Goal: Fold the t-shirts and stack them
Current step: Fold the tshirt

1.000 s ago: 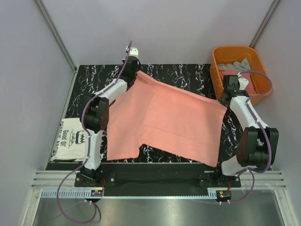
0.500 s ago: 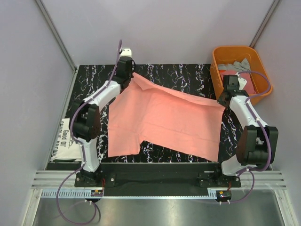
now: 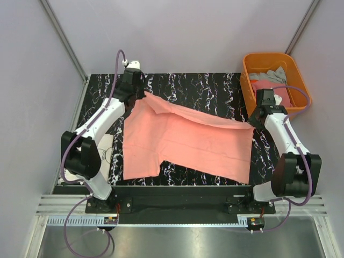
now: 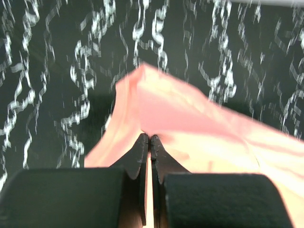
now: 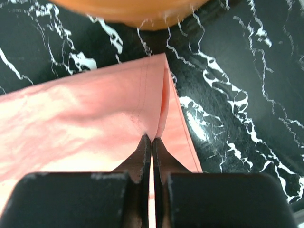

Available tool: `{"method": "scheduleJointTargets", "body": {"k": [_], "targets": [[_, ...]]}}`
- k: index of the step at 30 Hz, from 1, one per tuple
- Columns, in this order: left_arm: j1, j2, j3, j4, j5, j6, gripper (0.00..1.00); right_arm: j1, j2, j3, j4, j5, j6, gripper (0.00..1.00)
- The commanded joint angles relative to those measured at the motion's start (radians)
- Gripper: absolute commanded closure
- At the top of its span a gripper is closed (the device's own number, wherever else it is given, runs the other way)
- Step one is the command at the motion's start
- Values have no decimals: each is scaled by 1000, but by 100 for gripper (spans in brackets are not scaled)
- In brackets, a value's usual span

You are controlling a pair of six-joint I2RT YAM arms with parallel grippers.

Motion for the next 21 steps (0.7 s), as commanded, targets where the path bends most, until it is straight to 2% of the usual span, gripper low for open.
{"method": "scheduleJointTargets", "body": {"k": [1,9,21], "targets": [[18,-60,-26,-94,57,-42,100,-4,-39,-23,-32,-36,14,100],[42,-100,-84,-170,75,-24,100,-4,-42,-71,-49,-65,17,100],[88,-53,-95,-241,180,-19,100,-4,20,-86,-55,7,-3,100]]}}
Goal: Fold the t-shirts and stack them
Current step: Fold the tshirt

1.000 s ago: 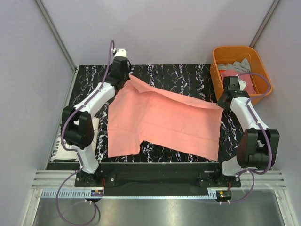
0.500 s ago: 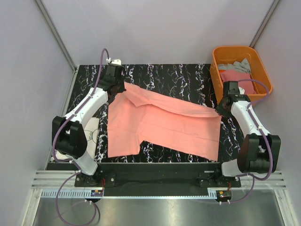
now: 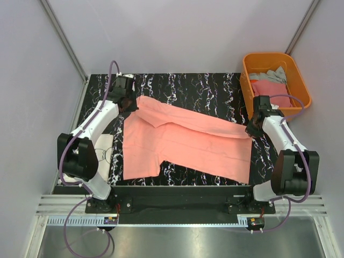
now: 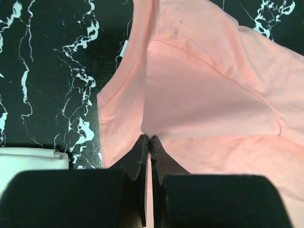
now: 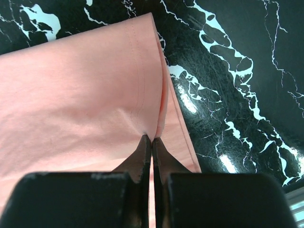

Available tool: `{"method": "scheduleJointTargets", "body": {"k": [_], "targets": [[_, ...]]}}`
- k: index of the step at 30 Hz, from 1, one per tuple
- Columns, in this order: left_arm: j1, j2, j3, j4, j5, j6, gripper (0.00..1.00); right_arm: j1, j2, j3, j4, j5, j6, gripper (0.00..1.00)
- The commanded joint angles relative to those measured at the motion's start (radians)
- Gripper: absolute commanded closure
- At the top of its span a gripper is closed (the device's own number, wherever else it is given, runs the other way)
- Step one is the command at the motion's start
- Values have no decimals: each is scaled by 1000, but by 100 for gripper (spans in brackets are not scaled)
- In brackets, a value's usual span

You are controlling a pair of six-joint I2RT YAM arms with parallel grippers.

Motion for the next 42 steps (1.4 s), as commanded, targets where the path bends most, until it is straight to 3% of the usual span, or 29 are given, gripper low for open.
{"method": "scheduleJointTargets", "body": {"k": [1,7,16,21,25,33,37,42], "targets": [[6,-3,0,-4,68,-2,100,-4,19,4,-6,53,-17,100],[6,22,6,-6,151,-34,100,-12,52,34,-3,78,-16,100],[7,4,114,16,102,-57,100,-12,68,166,12,8,6,100],[19,-62,190,16,79,-65,100,-12,-34,208,0,-57,1,100],[35,-121,342,5,42,-59,100,-8,-76,353,-72,-191,30,100],[49,-187,607,6,-25,-98,100,27,-162,590,-198,-296,92,100],[49,-317,687,89,4,-106,100,63,-260,682,-238,-318,81,100],[49,-530,632,270,27,-89,100,73,-433,735,-233,-393,55,100]]}}
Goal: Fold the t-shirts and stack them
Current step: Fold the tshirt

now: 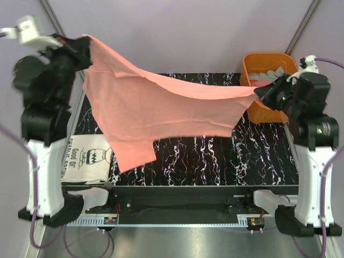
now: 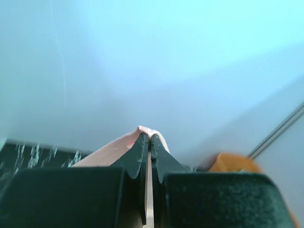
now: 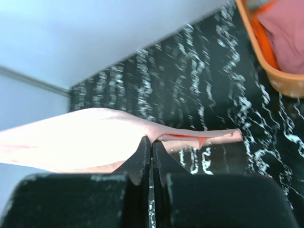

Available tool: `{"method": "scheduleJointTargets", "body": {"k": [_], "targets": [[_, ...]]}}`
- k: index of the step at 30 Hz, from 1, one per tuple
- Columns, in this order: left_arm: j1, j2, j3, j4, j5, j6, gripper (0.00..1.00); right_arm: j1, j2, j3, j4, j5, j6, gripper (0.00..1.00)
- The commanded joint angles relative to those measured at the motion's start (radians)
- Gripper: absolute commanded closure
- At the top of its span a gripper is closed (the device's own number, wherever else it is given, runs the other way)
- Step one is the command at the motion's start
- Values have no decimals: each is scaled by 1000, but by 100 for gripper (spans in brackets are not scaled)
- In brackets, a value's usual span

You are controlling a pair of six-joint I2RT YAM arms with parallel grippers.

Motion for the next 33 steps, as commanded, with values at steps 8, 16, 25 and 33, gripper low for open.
{"method": "scheduleJointTargets", "body": {"k": [8,16,25,33], "targets": [[8,-308,77,239,14,49,100,6,-320,116,65,-215,-60,100],[5,-240,102,234,6,69,100,6,-361,99,82,-197,-4,100],[5,-34,-189,284,87,121,100,6,-327,-238,36,-15,91,100],[6,358,-366,508,127,164,100,6,-154,-519,96,296,142,100]]}}
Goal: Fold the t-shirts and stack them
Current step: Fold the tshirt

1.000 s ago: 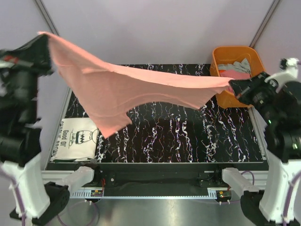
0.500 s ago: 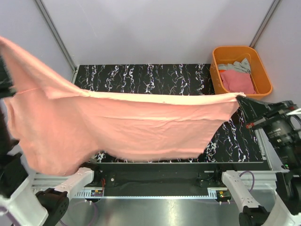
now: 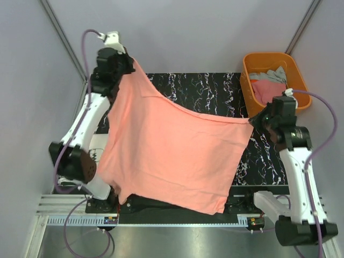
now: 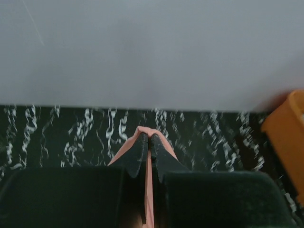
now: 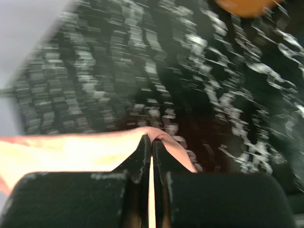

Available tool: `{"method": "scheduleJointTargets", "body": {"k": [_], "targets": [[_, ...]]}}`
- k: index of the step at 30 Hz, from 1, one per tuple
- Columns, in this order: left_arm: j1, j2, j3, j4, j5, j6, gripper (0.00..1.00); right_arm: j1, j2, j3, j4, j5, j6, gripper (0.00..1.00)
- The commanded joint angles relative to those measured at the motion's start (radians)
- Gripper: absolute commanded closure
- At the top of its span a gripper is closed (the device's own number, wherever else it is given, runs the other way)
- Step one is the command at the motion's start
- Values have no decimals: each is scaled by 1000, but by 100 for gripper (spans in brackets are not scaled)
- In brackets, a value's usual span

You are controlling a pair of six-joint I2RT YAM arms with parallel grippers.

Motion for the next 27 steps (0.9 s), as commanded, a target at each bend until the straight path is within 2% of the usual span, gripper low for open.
{"method": "scheduleJointTargets", "body": {"k": [1,5,9,13,17,23,24,27], "targets": [[3,143,1,183,45,36,100,0,98,-111,106,219,10,100],[5,425,73,221,102,-27,100,-14,269,-162,237,309,-76,100],[3,553,158,227,165,-110,100,-49,459,-87,268,337,-185,100],[5,568,132,240,165,-116,100,-57,573,-41,300,303,-236,100],[11,521,72,198,177,-105,100,-57,628,-33,306,251,-230,100],[22,367,-83,105,184,-81,100,-57,596,-129,291,159,-171,100],[25,353,-91,105,184,-82,100,-57,588,-139,285,141,-168,100],[45,324,-82,-31,193,-98,100,-57,547,-162,231,130,-154,100]]}}
